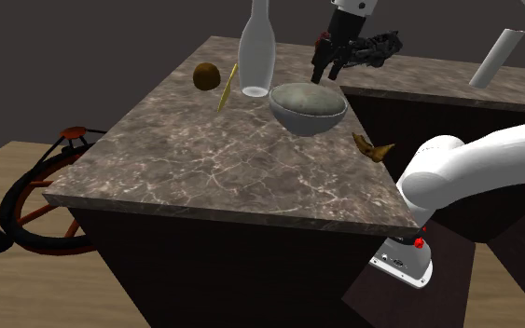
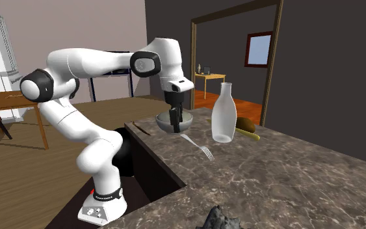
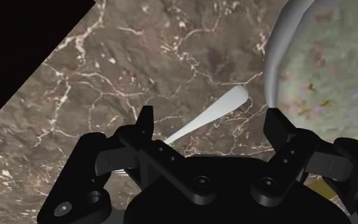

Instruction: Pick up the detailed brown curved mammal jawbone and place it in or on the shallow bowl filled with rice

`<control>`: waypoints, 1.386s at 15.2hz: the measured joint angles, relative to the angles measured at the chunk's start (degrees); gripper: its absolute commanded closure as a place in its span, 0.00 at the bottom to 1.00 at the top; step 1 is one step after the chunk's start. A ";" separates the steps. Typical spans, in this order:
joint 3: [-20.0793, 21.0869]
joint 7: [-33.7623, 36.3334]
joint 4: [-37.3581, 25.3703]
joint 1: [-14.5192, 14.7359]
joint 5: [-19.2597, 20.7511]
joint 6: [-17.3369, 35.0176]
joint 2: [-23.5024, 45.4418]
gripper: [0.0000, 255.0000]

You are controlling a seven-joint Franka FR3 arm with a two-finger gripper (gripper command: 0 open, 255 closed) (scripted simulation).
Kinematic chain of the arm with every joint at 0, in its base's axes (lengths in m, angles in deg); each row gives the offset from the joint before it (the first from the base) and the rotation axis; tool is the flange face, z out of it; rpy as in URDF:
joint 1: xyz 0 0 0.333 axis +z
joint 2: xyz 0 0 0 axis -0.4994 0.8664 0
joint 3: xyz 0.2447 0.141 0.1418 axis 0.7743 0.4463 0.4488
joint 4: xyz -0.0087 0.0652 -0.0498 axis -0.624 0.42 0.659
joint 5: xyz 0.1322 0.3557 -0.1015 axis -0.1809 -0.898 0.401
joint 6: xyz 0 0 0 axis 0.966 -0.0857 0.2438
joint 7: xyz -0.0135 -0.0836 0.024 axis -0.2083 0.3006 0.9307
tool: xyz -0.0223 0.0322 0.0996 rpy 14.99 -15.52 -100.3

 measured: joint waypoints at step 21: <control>9.46 12.06 10.72 13.14 -12.16 -23.05 -24.62 0.00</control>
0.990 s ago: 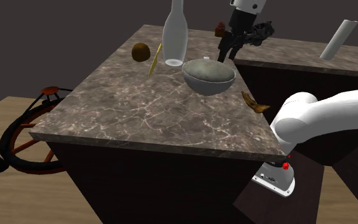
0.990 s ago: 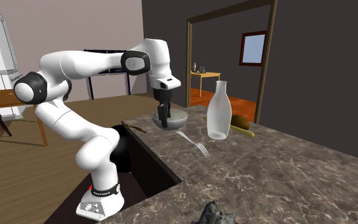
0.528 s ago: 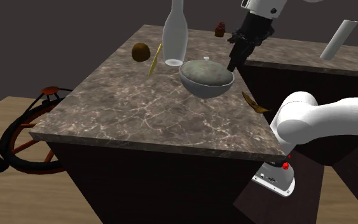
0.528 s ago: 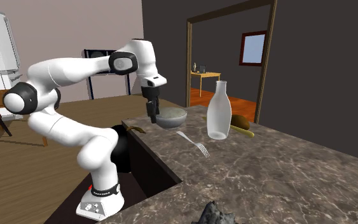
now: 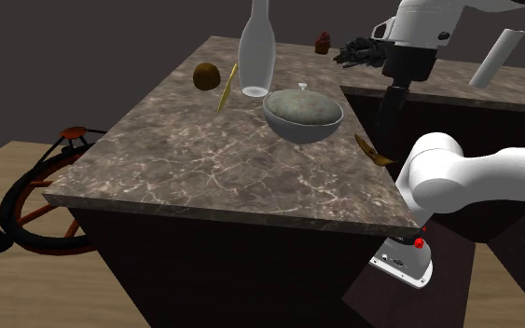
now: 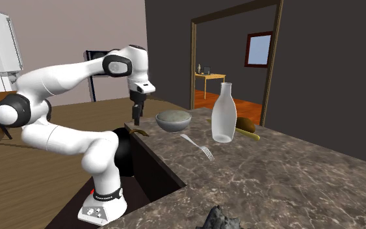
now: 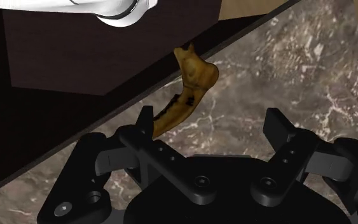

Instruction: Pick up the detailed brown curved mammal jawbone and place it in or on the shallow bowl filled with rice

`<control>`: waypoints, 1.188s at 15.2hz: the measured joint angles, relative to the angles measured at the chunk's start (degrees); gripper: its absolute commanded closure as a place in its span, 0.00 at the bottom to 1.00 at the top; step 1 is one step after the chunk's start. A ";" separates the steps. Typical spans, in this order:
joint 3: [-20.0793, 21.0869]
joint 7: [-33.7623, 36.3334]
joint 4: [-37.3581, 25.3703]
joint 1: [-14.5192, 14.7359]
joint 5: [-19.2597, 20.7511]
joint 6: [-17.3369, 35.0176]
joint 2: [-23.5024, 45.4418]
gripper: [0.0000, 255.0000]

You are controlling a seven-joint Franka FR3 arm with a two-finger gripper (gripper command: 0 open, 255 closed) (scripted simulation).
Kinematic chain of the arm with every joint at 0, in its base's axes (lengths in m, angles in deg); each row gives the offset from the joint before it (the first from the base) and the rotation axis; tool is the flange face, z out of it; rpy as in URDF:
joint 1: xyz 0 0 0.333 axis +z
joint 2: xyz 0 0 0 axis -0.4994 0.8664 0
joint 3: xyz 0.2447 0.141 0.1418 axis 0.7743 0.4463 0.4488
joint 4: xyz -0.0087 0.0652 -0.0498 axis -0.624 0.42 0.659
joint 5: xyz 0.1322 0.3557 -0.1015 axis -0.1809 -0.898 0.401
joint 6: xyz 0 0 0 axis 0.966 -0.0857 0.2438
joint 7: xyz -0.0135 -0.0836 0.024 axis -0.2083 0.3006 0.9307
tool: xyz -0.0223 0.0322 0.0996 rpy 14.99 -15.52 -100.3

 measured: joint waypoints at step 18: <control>2.16 0.42 6.58 0.94 -1.37 2.40 -4.19 1.00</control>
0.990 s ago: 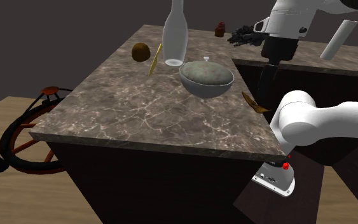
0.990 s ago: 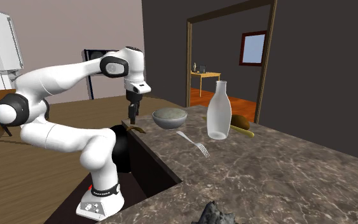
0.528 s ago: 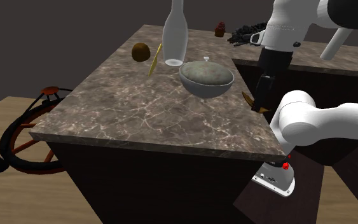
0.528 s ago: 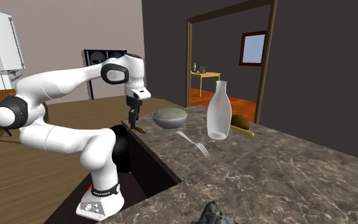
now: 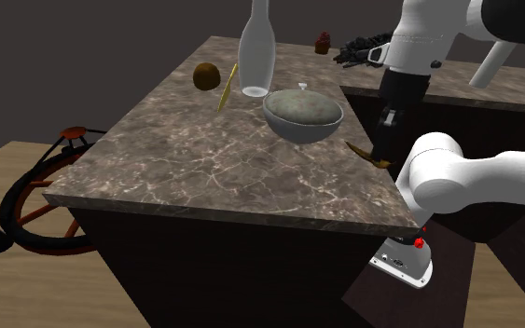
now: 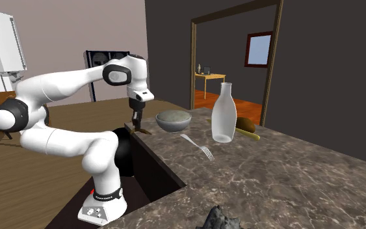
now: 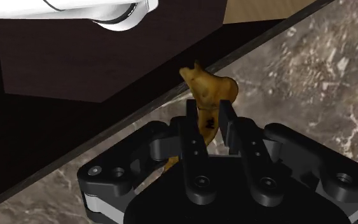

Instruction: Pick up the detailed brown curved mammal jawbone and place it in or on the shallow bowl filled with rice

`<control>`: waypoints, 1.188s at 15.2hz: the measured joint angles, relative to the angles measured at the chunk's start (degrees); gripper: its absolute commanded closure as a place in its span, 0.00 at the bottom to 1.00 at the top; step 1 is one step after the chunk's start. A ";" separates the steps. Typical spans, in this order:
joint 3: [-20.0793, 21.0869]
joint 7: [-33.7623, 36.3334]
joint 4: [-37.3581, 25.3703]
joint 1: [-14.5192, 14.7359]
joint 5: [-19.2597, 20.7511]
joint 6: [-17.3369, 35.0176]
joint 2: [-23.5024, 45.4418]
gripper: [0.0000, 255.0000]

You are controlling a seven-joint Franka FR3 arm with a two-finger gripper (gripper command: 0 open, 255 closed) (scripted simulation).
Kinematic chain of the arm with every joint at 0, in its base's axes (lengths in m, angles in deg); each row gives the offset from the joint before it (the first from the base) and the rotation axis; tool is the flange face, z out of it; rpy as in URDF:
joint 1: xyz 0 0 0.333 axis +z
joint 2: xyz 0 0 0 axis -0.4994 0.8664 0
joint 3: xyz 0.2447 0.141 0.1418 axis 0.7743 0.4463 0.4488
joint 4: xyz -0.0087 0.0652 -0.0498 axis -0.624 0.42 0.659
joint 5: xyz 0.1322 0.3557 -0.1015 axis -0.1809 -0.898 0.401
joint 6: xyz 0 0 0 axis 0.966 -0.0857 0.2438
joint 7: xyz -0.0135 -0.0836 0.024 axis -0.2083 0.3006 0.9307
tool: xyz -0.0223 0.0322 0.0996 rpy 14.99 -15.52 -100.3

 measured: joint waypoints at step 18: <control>-6.68 0.40 7.73 -0.92 -4.64 -0.98 -11.34 0.00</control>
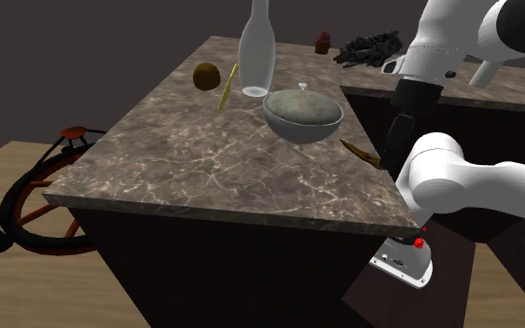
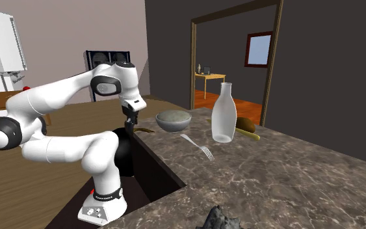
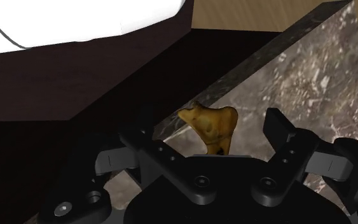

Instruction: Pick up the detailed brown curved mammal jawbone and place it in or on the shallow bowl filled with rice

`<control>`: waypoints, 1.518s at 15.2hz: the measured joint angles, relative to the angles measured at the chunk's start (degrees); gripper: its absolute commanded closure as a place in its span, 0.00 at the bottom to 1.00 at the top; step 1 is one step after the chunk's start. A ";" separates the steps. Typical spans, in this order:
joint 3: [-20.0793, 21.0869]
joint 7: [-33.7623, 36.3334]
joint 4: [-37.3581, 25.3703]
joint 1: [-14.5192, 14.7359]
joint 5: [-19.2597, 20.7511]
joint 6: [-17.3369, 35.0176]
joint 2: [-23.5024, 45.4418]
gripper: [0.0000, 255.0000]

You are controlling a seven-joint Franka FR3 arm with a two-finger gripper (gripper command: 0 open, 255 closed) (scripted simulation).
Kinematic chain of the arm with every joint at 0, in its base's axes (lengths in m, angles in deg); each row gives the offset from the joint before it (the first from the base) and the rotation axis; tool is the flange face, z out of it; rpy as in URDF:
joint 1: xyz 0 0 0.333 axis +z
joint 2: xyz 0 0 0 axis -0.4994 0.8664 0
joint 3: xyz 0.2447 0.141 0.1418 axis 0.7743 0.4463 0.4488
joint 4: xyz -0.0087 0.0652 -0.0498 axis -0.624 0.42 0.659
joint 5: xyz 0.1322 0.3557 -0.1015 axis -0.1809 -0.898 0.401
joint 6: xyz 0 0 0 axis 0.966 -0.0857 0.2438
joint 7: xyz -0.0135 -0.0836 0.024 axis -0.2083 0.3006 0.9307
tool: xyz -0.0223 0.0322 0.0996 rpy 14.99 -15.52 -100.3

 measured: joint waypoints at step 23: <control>-0.19 0.54 -2.68 0.03 0.05 -1.00 1.57 1.00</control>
